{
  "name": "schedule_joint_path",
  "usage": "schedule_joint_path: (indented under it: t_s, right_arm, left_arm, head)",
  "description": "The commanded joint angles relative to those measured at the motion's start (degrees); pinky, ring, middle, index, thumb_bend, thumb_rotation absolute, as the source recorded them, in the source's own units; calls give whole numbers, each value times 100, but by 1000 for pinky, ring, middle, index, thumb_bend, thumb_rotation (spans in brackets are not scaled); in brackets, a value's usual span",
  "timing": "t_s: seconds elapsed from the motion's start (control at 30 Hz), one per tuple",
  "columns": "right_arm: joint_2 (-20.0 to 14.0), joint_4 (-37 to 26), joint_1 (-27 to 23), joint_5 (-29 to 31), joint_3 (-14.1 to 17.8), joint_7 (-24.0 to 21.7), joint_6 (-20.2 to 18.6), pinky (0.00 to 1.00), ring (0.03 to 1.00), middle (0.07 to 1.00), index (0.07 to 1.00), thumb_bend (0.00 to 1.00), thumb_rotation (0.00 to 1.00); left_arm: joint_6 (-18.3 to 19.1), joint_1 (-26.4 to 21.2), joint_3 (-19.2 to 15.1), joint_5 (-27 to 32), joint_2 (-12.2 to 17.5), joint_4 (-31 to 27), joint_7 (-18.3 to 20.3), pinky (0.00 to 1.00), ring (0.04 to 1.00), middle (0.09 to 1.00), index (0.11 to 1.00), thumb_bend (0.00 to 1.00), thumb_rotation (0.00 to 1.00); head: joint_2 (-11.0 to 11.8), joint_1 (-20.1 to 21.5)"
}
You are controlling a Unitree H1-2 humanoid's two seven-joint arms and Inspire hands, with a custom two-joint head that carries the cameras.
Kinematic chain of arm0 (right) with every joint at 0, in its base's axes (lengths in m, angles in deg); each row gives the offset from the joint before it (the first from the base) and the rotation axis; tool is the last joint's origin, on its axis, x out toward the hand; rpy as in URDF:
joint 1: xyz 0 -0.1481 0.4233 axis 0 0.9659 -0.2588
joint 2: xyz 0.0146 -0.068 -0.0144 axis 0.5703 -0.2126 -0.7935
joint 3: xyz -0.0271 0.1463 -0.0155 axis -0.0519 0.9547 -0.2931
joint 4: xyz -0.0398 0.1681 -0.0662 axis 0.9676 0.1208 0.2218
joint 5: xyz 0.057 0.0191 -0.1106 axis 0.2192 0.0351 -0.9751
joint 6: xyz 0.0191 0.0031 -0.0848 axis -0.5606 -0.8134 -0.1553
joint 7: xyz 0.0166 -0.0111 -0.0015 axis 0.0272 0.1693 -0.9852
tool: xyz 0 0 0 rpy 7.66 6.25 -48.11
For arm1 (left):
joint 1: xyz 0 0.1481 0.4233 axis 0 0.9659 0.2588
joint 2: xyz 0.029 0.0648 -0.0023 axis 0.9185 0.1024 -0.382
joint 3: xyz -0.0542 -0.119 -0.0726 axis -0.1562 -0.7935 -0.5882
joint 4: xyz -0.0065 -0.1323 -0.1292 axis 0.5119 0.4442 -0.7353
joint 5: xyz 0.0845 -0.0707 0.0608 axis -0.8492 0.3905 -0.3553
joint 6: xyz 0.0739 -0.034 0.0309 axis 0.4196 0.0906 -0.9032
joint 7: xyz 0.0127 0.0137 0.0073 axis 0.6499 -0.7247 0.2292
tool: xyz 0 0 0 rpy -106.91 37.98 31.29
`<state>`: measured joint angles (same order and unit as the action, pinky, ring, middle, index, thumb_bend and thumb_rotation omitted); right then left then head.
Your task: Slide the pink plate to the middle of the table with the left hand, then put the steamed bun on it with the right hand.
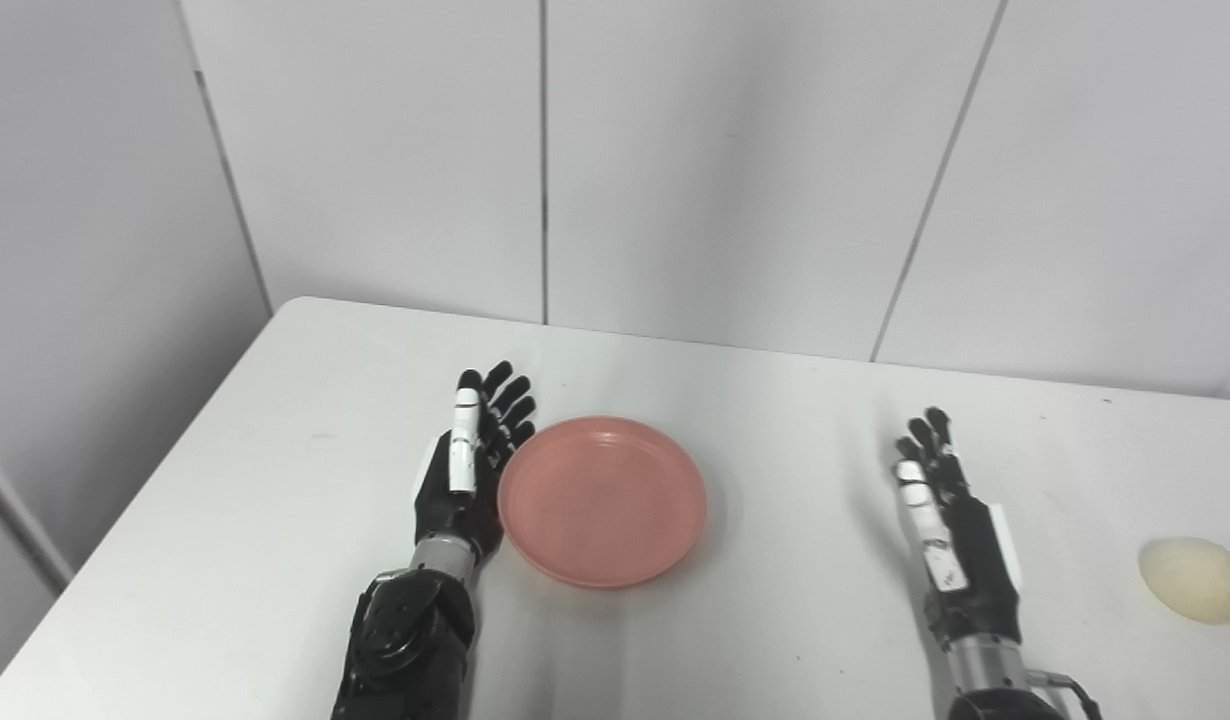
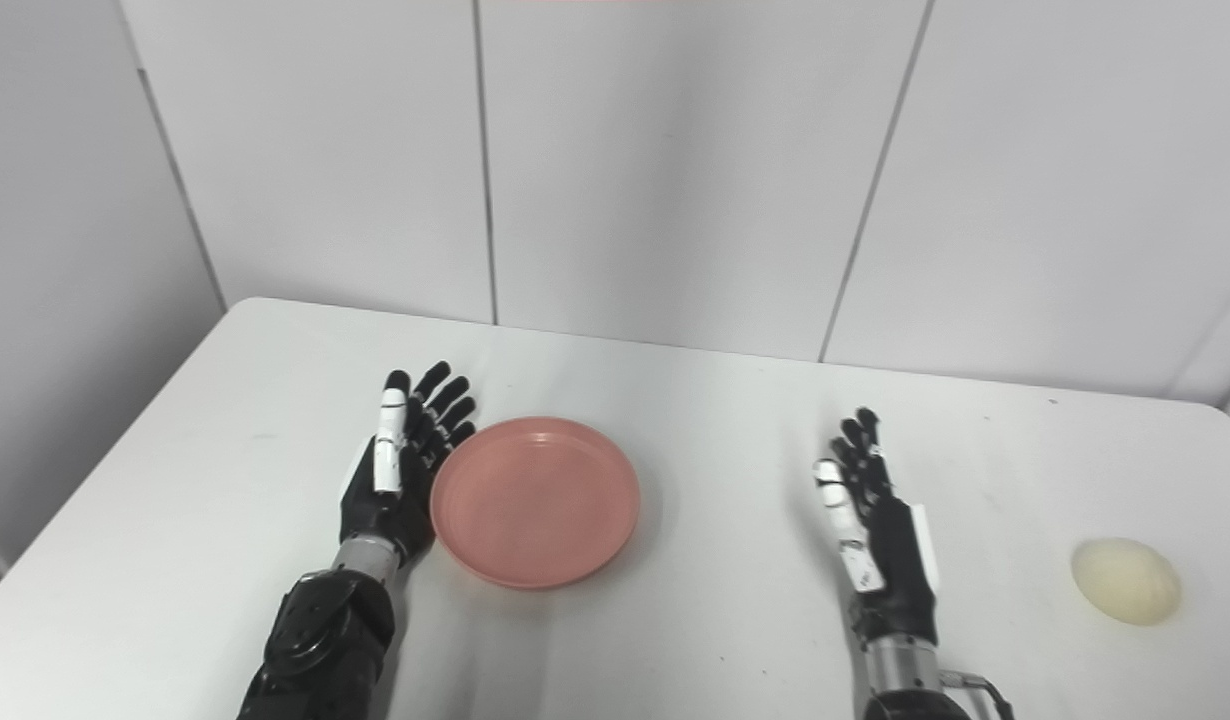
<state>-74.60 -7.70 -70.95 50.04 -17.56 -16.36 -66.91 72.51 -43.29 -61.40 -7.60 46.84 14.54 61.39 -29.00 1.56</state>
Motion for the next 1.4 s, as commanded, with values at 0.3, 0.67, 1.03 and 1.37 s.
schedule_joint_path:
  t_s: [0.3,0.67,1.03,1.37]
  right_arm:
    - [354,-360,-31,-425,-189,362,-51,986,965,960,988,666,793]
    - [211,-725,-48,-661,-11,634,-141,976,942,938,965,643,787]
    - [-727,-2078,-132,-1619,462,671,-1158,804,854,861,889,622,437]
    - [-2075,-2964,-248,-2399,710,146,-3158,753,823,842,853,724,391]
  left_arm:
    - [-189,248,540,-84,-208,14,281,936,924,912,891,498,997]
    - [-816,36,885,-230,-289,701,666,942,923,912,894,496,988]
    - [-997,41,886,-339,-293,651,619,941,924,913,888,492,999]
    - [-893,88,1000,-508,26,468,776,952,932,921,895,473,1000]
  head:
    - [-58,848]
    - [109,1251]
    - [72,1378]
    - [55,2209]
